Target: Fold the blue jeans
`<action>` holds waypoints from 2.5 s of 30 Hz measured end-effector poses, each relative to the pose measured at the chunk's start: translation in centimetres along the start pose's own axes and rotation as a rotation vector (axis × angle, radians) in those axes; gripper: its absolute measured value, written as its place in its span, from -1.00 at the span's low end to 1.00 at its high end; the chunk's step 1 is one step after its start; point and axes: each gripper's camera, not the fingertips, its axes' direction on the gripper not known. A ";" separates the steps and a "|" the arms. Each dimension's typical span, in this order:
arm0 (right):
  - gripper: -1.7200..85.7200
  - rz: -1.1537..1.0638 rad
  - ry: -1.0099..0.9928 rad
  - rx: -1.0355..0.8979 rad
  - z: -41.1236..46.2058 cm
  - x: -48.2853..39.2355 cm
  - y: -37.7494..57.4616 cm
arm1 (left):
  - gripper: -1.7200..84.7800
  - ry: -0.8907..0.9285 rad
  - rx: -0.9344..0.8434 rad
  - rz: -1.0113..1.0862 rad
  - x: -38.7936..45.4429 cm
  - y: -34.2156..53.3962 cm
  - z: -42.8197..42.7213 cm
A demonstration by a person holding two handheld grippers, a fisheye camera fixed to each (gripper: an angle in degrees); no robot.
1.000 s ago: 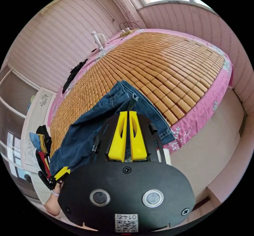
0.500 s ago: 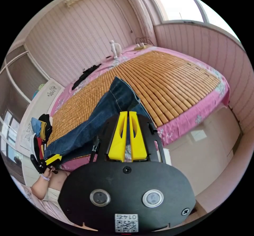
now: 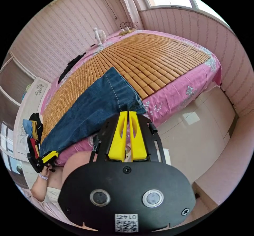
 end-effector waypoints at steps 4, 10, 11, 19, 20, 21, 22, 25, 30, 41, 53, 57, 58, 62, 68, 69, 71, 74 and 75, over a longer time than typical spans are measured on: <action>-0.95 -0.020 0.033 0.032 2.6 -1.6 1.5 | -0.93 0.014 0.021 -0.039 -0.7 0.4 -0.1; -0.96 -0.164 0.278 0.182 2.1 -8.8 2.3 | -0.89 0.048 0.095 -0.040 -1.7 1.3 -2.9; -0.96 -0.279 0.186 0.211 2.3 -11.8 2.4 | -0.89 0.057 0.109 -0.029 -2.0 1.3 -3.3; -0.93 -1.059 -0.195 -0.142 15.6 -42.6 7.4 | -0.97 0.017 0.066 0.006 -4.8 0.0 -2.3; -0.92 -1.140 -0.169 -0.152 18.1 -47.1 9.1 | -0.98 0.024 0.064 0.002 -5.3 0.3 -2.0; -0.89 -1.177 -0.152 -0.161 19.3 -49.1 9.9 | -0.98 0.028 0.074 -0.002 -5.6 0.8 -1.8; -0.84 -1.240 -0.125 -0.176 21.8 -52.9 11.3 | -0.98 0.032 0.080 0.000 -5.7 1.0 -1.8; -0.74 -1.303 -0.109 -0.246 28.0 -60.0 13.7 | -0.97 0.044 0.076 0.025 -6.6 1.7 -1.6; -0.88 -1.376 -0.014 -0.487 37.3 -65.2 16.5 | -0.96 0.080 0.046 0.018 -9.1 1.4 -1.1; -0.95 -1.377 0.058 -0.555 47.2 -70.8 20.2 | -0.96 0.112 0.007 0.056 -10.5 0.4 0.5; -0.97 -1.578 0.287 -0.737 56.5 -76.0 27.2 | -0.98 0.173 -0.026 0.081 -11.9 -0.8 0.7; -0.98 -1.583 0.320 -0.794 59.3 -77.3 28.1 | -0.98 0.155 0.105 -0.040 -14.0 -1.1 -0.6; -0.98 -1.579 0.329 -0.810 60.2 -77.7 28.3 | -0.98 0.147 0.120 -0.070 -14.4 -1.1 -0.6; -0.98 -1.591 0.376 -0.867 63.0 -79.0 29.5 | -0.98 0.108 0.097 -0.213 -16.5 -2.0 1.3; -0.98 -1.643 0.485 -0.859 66.0 -80.2 32.3 | -0.98 0.113 -0.036 -0.155 -16.4 -3.8 1.5; -0.98 -1.644 0.491 -0.860 66.2 -80.3 32.4 | -0.98 0.109 -0.068 -0.106 -15.8 -4.0 1.1; -0.98 -1.640 0.493 -0.866 67.1 -80.5 32.7 | -0.98 0.103 -0.125 -0.007 -14.4 -4.1 0.5; -0.98 -1.634 0.472 -0.867 67.8 -80.6 32.9 | -0.98 0.048 -0.146 0.117 -11.8 -3.3 -0.2; -0.98 -1.631 0.466 -0.866 67.9 -80.5 32.8 | -0.98 0.011 -0.137 0.137 -11.3 -3.1 -0.3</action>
